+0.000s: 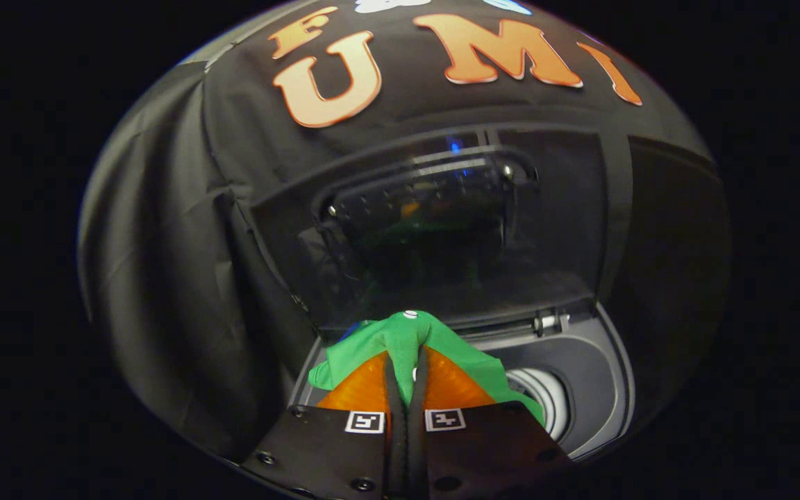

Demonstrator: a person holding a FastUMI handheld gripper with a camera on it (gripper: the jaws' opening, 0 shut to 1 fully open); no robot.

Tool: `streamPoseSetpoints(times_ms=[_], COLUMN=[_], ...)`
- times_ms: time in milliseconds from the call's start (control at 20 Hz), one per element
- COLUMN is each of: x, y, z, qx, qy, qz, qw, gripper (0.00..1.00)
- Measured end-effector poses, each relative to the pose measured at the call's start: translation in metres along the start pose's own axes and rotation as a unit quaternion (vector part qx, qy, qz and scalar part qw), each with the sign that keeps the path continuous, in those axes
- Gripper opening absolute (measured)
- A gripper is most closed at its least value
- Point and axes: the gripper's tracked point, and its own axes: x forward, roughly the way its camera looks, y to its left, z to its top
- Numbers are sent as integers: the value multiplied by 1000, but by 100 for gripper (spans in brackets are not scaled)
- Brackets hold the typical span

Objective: Put the clothes into the washing machine and then close the washing machine lid.

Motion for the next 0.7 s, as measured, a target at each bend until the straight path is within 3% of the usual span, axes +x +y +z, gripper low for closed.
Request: streamPoseSetpoints(times_ms=[450,700], x=[38,49], y=[-43,-47], z=[-78,-100], qx=[28,28], qy=[125,182], qz=[-58,-54], qw=[990,981], gripper=[8,8])
